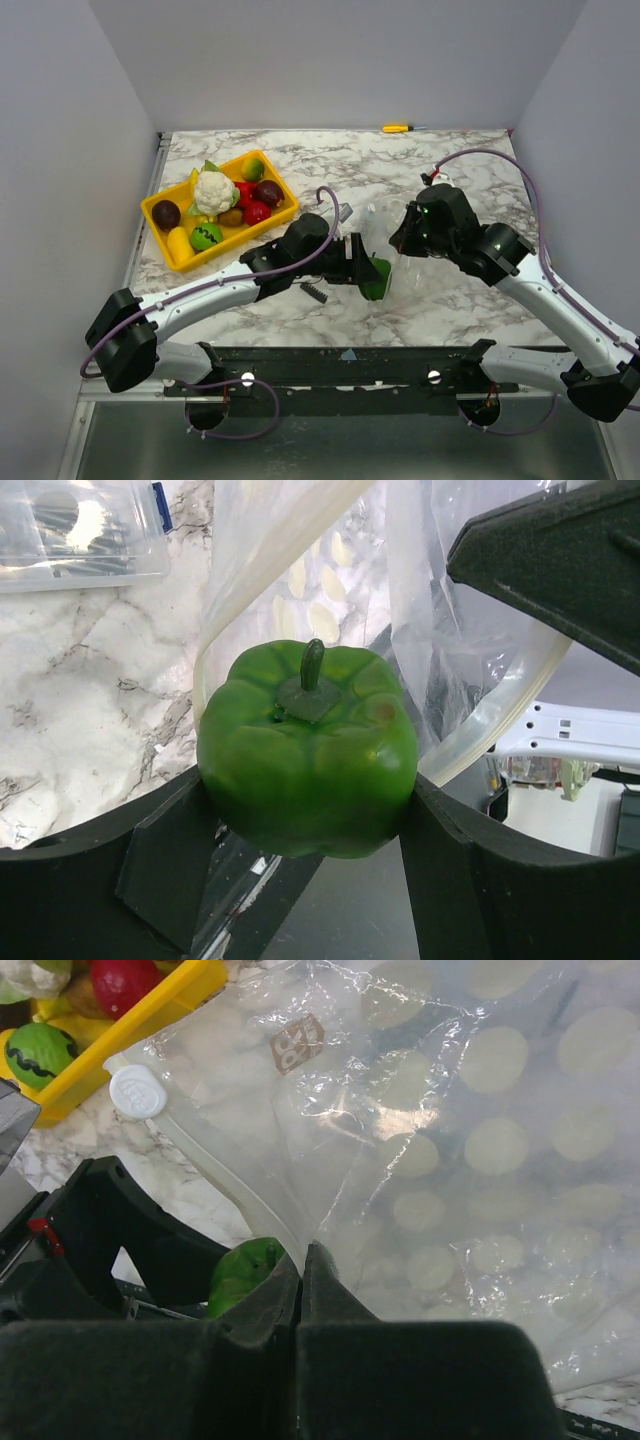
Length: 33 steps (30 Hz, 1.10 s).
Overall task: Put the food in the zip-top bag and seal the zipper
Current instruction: Place the fake vegetable in the zipper food storage bag, then pick up the fake vegetable from the bin.
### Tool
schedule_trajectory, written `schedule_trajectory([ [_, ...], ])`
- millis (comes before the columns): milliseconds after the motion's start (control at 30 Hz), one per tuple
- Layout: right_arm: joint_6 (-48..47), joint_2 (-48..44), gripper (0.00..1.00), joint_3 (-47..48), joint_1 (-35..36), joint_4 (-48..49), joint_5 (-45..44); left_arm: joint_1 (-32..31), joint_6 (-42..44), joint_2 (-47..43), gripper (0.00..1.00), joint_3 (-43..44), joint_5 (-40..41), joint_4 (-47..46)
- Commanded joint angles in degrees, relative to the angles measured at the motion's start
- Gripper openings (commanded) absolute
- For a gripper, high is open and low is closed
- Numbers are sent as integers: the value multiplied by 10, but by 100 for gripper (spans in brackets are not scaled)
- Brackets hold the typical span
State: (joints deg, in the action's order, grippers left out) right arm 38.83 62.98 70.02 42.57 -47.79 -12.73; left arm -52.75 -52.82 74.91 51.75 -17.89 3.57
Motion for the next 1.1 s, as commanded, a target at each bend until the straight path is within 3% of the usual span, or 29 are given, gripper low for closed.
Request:
schedule_trajectory([
  [0, 17, -4, 0, 7, 1, 23, 20, -5, -25, -2, 74, 29, 10, 15],
  [100, 24, -3, 0, 2, 1, 17, 17, -5, -31, 2, 93, 41, 7, 35],
  [200, 32, -7, 0, -6, 1, 14, 18, -5, -38, -2, 99, 47, 9, 43],
  [533, 29, -16, 0, -13, 1, 6, -2, -3, 10, -53, 99, 56, 42, 73],
  [733, 28, -25, 0, -22, 1, -9, -26, 13, 56, -117, 99, 22, 63, 38],
  [933, 19, -27, 0, -25, 1, -17, -41, 63, 81, -178, 98, -8, 138, 70],
  [1067, 14, -28, 0, -25, 1, -14, -42, 132, 87, -219, 98, -32, 200, 116],
])
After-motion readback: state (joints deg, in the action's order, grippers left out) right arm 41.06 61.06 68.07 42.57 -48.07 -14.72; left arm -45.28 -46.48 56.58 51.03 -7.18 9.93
